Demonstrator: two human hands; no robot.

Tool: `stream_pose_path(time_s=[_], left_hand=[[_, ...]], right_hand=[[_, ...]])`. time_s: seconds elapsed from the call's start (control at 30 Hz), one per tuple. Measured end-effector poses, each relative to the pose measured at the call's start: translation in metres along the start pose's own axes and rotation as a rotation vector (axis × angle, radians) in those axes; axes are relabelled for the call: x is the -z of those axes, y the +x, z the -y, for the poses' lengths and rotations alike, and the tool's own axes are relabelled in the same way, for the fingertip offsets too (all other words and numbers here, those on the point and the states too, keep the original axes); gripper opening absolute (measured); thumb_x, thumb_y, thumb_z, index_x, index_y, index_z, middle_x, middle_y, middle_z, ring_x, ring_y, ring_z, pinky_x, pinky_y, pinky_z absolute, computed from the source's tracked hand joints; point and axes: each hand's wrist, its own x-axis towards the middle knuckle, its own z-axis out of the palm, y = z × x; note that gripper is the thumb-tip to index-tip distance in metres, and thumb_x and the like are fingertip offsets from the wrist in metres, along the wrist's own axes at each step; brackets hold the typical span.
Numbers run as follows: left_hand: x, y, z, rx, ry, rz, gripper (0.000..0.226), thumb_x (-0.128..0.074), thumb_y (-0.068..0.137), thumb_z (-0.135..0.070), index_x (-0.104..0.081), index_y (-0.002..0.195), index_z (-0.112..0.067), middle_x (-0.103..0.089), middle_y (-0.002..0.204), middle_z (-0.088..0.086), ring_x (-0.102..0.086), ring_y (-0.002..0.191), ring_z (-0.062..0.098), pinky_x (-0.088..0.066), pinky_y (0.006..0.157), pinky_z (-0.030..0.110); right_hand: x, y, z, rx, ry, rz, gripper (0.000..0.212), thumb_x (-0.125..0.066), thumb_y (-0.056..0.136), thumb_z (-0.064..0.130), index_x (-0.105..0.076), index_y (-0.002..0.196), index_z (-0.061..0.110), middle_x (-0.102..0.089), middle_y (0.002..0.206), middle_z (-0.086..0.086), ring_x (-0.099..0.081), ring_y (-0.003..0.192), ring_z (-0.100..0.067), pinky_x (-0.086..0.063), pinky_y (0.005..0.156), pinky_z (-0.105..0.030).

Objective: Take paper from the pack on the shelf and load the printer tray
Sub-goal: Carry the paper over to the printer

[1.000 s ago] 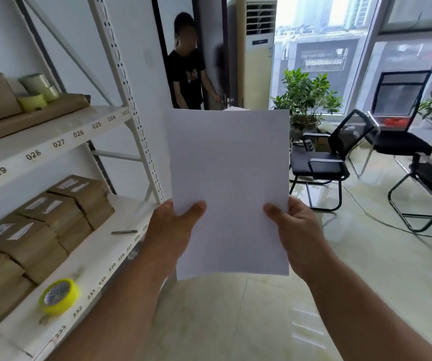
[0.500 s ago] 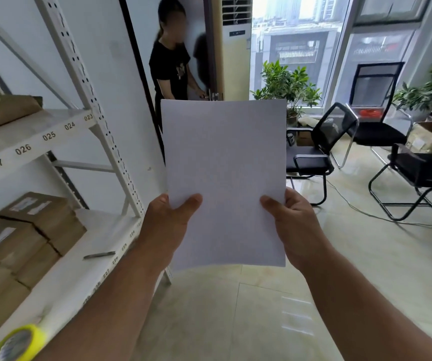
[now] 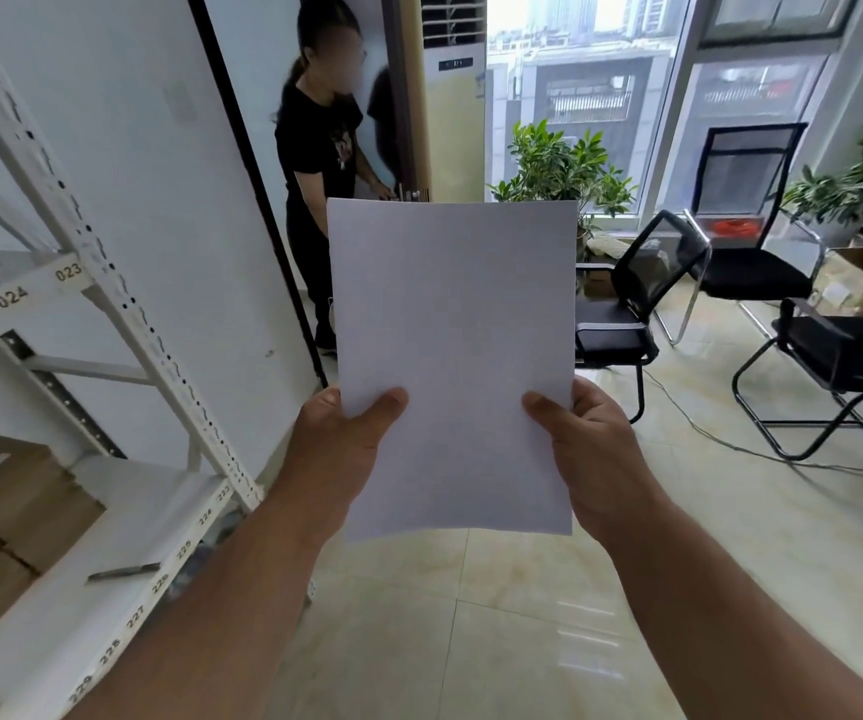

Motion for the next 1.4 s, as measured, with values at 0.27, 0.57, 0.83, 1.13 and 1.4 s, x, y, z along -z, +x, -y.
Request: stream_pose_path(time_s=[0.27, 0.57, 0.83, 1.13, 1.4], left_hand=[[-0.043, 0.052, -0.003, 0.002, -0.006, 0.034, 0.009, -0.074, 0.094, -0.012, -0.078, 0.102, -0.015, -0.083, 0.096, 0.002, -0.080, 0.088, 0.021, -0.061, 0.074, 0.032], [-0.051, 0.139, 0.005, 0.006, -0.008, 0.030, 0.010, -0.075, 0.093, -0.014, -0.077, 0.103, -0.016, -0.083, 0.094, 0.000, -0.080, 0.085, 0.019, -0.061, 0.067, 0.027], [-0.049, 0.225, 0.013, 0.025, -0.009, 0.051, 0.019, -0.076, 0.093, -0.017, -0.077, 0.112, -0.013, -0.083, 0.100, 0.002, -0.080, 0.093, 0.024, -0.063, 0.083, 0.039], [-0.075, 0.295, 0.023, 0.071, -0.033, 0.086, 0.016, -0.074, 0.095, -0.016, -0.077, 0.111, -0.014, -0.082, 0.103, 0.005, -0.079, 0.097, 0.028, -0.061, 0.093, 0.051], [-0.143, 0.364, 0.029, 0.086, -0.016, 0.065, 0.015, -0.073, 0.095, -0.014, -0.077, 0.109, -0.013, -0.082, 0.106, 0.008, -0.078, 0.100, 0.032, -0.058, 0.097, 0.057]], right_hand=[[0.020, 0.064, 0.007, -0.005, 0.016, -0.020, 0.023, -0.061, 0.099, 0.000, -0.068, 0.121, 0.004, -0.079, 0.110, -0.017, -0.076, 0.094, -0.034, -0.063, 0.084, -0.048], [0.002, 0.148, -0.004, 0.002, -0.007, -0.034, 0.023, -0.061, 0.099, 0.000, -0.070, 0.120, 0.006, -0.080, 0.107, -0.015, -0.077, 0.091, -0.032, -0.062, 0.081, -0.047], [-0.024, 0.225, -0.015, 0.015, -0.034, -0.062, 0.024, -0.060, 0.100, -0.001, -0.069, 0.121, 0.006, -0.080, 0.107, -0.013, -0.078, 0.089, -0.027, -0.063, 0.075, -0.041], [-0.017, 0.302, -0.021, -0.017, -0.066, -0.094, 0.023, -0.062, 0.099, 0.001, -0.070, 0.119, 0.008, -0.079, 0.111, -0.016, -0.076, 0.095, -0.032, -0.061, 0.086, -0.049], [0.022, 0.398, -0.012, -0.053, -0.066, -0.074, 0.024, -0.063, 0.099, 0.002, -0.069, 0.121, 0.005, -0.078, 0.111, -0.019, -0.075, 0.096, -0.037, -0.060, 0.092, -0.059]])
